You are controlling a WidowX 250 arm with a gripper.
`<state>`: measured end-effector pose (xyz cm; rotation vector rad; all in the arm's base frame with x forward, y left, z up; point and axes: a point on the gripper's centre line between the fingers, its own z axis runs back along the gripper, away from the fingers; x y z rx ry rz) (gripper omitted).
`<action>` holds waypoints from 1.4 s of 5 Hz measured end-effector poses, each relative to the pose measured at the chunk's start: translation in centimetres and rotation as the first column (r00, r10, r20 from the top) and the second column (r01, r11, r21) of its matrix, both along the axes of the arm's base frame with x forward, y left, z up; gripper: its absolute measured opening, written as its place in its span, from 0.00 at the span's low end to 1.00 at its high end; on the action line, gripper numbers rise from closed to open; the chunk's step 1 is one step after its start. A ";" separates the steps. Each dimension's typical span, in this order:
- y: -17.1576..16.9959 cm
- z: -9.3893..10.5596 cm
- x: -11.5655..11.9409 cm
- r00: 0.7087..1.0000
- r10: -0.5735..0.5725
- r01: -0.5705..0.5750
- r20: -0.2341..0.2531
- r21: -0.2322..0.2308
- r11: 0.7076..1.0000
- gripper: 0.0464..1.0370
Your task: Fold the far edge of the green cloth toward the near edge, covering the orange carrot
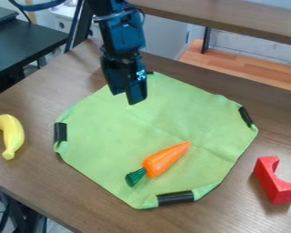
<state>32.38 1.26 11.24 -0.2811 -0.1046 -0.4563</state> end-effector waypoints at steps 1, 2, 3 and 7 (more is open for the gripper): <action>0.0 -1.0 0.0 0.999 0.004 -0.004 -0.033 -0.006 1.000 0.96; 0.8 -1.6 1.6 0.999 0.028 -0.028 -0.028 0.003 1.000 0.96; 1.7 -1.4 3.4 0.999 0.049 -0.049 0.007 0.015 0.999 0.96; 2.3 -1.2 8.5 0.900 -0.292 0.251 0.323 0.163 0.954 0.96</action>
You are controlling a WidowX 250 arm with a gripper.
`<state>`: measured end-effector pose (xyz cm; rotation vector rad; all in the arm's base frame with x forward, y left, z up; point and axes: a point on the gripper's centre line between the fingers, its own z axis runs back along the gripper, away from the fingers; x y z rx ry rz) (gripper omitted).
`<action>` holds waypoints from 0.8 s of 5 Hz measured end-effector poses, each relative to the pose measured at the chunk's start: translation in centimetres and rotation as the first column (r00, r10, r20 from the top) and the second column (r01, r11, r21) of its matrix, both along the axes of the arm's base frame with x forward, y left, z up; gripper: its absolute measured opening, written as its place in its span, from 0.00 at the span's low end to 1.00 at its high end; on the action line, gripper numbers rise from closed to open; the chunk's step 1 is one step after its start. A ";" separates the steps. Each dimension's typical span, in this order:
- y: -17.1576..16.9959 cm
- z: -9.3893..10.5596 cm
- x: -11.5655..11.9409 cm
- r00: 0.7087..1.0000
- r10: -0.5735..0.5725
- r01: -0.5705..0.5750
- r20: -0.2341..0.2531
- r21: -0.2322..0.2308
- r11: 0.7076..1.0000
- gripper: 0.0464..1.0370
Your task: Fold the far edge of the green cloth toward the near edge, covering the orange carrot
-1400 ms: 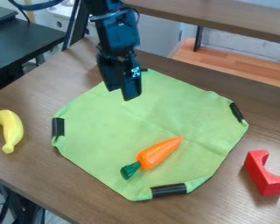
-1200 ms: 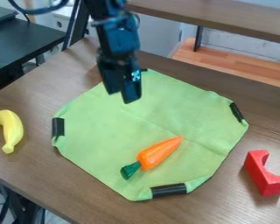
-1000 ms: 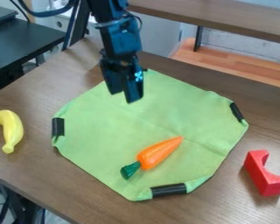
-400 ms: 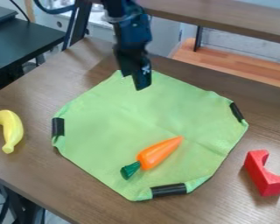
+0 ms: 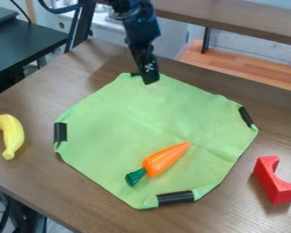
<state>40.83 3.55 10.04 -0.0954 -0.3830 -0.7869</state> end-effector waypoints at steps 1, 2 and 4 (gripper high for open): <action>1.2 -0.9 1.7 1.000 -0.022 0.022 0.002 0.005 1.000 0.96; 2.1 -0.8 3.5 0.999 -0.019 0.019 0.026 0.009 1.000 0.96; 4.3 -3.4 7.2 0.999 0.031 -0.031 -0.015 0.050 0.998 0.96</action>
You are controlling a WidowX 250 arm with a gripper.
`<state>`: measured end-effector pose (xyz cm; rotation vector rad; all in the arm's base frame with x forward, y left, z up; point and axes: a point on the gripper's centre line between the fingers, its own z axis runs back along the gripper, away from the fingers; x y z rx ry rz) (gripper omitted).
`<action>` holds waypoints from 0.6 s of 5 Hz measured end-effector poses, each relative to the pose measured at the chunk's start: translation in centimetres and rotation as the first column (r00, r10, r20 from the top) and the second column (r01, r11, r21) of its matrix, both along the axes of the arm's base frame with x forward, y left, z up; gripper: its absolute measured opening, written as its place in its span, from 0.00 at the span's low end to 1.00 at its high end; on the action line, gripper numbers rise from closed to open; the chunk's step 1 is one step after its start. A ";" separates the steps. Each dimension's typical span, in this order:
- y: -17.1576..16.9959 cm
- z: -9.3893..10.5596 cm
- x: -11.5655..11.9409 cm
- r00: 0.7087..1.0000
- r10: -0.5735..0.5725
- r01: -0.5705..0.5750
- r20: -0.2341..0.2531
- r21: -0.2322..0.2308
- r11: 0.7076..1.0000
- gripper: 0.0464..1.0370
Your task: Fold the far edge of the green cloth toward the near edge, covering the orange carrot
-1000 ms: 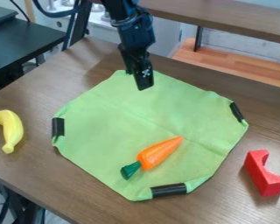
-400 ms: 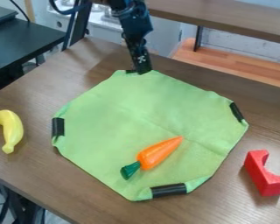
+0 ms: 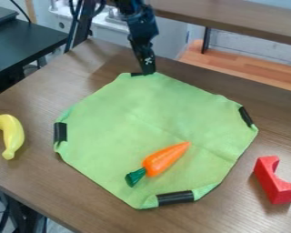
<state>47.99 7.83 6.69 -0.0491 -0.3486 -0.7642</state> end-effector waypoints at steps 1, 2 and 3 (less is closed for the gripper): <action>0.7 -1.1 1.1 1.000 0.017 -0.016 -0.019 0.018 1.000 0.96; 1.1 -1.4 1.9 0.999 0.027 -0.026 -0.023 0.028 0.999 0.96; 1.4 -2.0 2.4 0.999 0.039 -0.037 -0.034 0.039 0.999 0.96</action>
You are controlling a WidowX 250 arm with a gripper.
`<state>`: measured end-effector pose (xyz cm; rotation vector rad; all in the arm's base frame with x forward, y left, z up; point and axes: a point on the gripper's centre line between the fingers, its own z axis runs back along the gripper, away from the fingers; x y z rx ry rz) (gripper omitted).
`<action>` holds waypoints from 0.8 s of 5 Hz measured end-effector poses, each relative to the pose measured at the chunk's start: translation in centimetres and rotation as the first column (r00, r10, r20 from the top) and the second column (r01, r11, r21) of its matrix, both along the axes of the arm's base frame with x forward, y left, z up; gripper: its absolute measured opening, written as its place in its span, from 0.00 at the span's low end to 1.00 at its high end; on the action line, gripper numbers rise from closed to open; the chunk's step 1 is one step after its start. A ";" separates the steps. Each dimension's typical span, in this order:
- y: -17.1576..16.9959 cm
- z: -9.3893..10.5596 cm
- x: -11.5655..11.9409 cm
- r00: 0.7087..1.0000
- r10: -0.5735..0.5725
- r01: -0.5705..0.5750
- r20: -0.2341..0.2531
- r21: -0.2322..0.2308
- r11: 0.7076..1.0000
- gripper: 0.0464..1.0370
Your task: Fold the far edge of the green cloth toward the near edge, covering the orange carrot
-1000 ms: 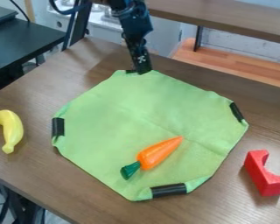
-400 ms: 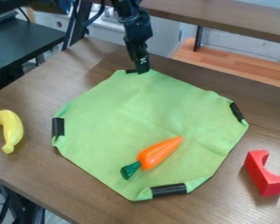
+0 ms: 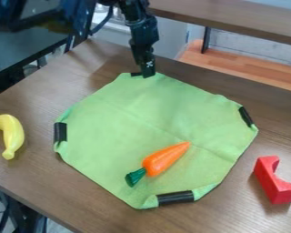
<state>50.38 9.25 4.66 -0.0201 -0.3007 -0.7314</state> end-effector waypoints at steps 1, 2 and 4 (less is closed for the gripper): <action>0.1 -0.5 0.2 1.000 0.008 -0.008 -0.015 -0.001 1.000 0.96; 0.4 -1.0 0.7 0.999 0.020 -0.020 -0.026 0.007 1.000 0.96; 0.9 -2.7 0.9 0.997 0.038 -0.036 -0.074 0.030 0.999 0.61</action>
